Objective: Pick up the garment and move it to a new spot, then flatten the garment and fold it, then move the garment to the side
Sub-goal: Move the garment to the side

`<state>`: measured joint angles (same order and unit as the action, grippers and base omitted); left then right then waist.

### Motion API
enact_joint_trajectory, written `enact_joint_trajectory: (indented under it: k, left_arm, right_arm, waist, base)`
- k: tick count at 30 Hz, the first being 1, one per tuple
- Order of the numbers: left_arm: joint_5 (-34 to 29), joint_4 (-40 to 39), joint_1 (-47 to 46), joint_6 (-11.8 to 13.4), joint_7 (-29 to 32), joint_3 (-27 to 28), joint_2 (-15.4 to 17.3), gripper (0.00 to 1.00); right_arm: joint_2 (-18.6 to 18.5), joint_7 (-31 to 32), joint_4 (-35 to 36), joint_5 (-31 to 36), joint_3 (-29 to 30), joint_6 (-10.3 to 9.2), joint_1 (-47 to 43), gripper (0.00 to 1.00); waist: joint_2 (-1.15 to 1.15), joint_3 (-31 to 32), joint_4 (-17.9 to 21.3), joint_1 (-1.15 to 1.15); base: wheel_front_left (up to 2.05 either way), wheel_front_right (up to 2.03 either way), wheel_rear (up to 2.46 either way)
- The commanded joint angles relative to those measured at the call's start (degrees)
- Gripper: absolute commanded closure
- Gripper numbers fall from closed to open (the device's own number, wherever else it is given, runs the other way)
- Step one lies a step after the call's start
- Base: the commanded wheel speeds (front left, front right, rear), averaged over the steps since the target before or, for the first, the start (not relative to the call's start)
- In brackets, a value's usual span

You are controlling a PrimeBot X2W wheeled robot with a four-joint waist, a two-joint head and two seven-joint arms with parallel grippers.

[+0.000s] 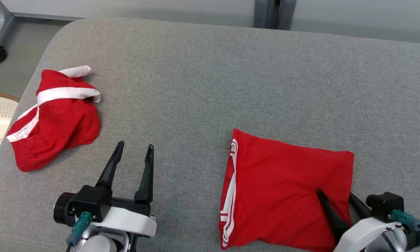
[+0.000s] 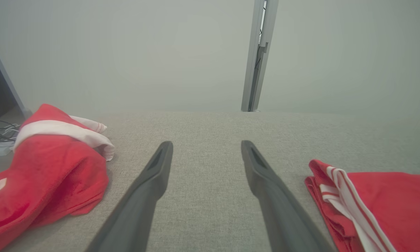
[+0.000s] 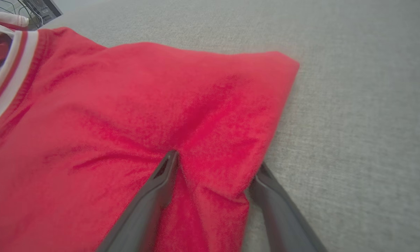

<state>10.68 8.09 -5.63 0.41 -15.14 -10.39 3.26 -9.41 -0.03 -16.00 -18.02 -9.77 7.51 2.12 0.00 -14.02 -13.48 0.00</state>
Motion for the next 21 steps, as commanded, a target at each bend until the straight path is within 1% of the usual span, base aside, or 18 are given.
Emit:
enact_joint_trajectory:
  k: [1,5,9,14,21]
  left_arm:
    - [0.0,-0.3,-1.0,0.1,-0.1,0.1,0.2,0.00]
    - [-0.4,-0.9,-1.5,-0.2,-0.1,0.2,0.0,0.00]
    - [-1.2,-1.9,-2.0,-0.5,-0.1,0.5,0.0,0.00]
    - [-2.7,-3.8,-2.9,-1.0,-0.1,0.5,0.7,0.00]
    - [-4.5,-6.1,-4.9,-1.7,-0.1,0.0,2.7,0.00]
  right_arm:
    - [-0.3,0.8,-1.6,0.1,-0.4,-0.04,-0.1,1.00]
    - [-0.8,0.1,-0.9,2.3,-0.7,-0.10,0.2,1.00]
    - [-2.2,-1.4,1.0,6.4,-0.5,-0.18,1.0,1.00]
    - [-2.2,-2.6,3.4,9.6,-0.5,-0.16,1.7,1.00]
    - [-1.7,-4.9,4.8,10.7,0.8,-0.09,2.9,1.00]
  waist:
    - [0.00,-0.6,-0.3,0.00]
    - [0.00,-1.2,1.0,0.00]
    - [0.00,-1.9,4.3,0.00]
    - [0.00,-3.3,11.3,0.00]
    - [0.00,-5.6,22.7,0.00]
  base:
    - [0.00,0.00,0.00]
    - [0.00,0.00,0.00]
    - [0.00,0.00,0.00]
    - [0.00,0.00,0.00]
    - [0.00,0.00,0.00]
